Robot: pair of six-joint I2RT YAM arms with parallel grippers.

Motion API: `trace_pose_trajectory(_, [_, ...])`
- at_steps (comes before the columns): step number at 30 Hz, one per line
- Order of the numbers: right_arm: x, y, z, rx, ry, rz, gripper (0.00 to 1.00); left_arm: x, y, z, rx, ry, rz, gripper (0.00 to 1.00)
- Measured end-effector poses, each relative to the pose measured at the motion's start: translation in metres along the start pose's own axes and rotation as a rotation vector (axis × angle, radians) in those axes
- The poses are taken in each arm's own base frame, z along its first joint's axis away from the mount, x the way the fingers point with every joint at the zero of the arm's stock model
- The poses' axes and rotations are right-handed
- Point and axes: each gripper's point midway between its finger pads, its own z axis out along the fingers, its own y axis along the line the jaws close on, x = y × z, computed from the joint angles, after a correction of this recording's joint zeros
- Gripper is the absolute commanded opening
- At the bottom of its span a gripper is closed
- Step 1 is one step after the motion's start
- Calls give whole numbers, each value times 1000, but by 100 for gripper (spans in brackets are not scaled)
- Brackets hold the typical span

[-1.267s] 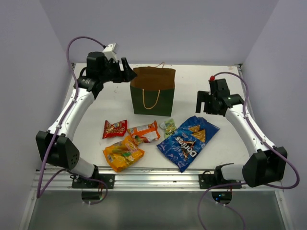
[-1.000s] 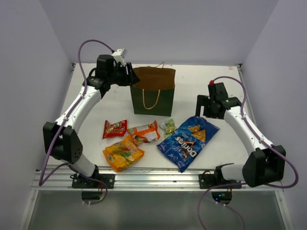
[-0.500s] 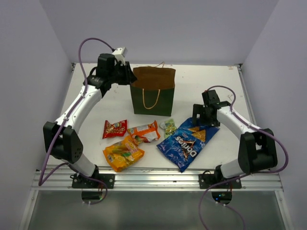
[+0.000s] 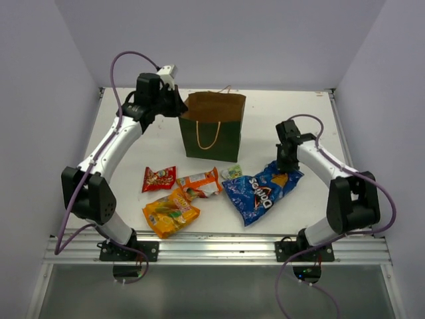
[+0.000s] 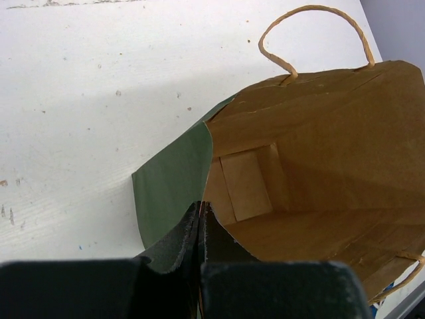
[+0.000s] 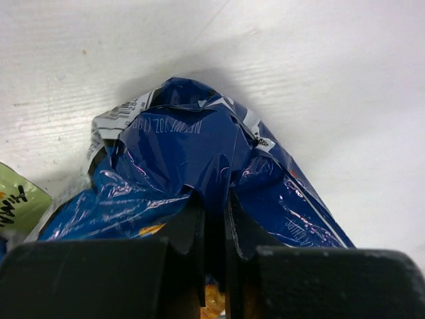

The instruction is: Place the snacks into the paper bag

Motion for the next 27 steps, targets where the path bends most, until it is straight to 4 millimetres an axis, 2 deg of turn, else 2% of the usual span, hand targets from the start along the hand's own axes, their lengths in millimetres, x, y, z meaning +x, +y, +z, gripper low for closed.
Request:
trace_pose_trajectory(3, [-30, -11, -29, 93, -64, -11, 0, -1, -1, 1, 0, 5, 8, 0])
trace_pose_trajectory(5, [-69, -15, -63, 139, -165, -10, 0, -1, -2, 2, -4, 9, 17, 0])
trace_pose_trajectory(7, [-116, -17, -108, 165, -312, 10, 0, -1, -3, 2, -12, 16, 21, 0])
trace_pose_trajectory(10, [-181, -17, -187, 173, -559, 54, 0, 0, -5, 1, -30, 28, 29, 0])
trace_pose_trajectory(13, [-220, -13, -254, 178, -752, 80, 0, 4, -7, 0, -51, 46, 33, 0])
trace_pose_trajectory(15, [-237, -8, -290, 189, -861, 82, 0, 5, -9, -1, -62, 53, 36, 0])
trace_pose_trajectory(17, [-250, 2, -314, 205, -942, 67, 0, 8, -10, -2, -77, 63, 40, 0])
trace_pose_trajectory(19, [-260, 13, -329, 226, -1001, 35, 0, 9, -10, -3, -92, 68, 43, 0])
trace_pose_trajectory(23, [-277, 40, -344, 266, -1082, -34, 0, 9, -8, -5, -113, 70, 47, 0])
trace_pose_trajectory(27, [-291, 75, -364, 301, -1171, -110, 0, 11, -6, -6, -134, 76, 49, 0])
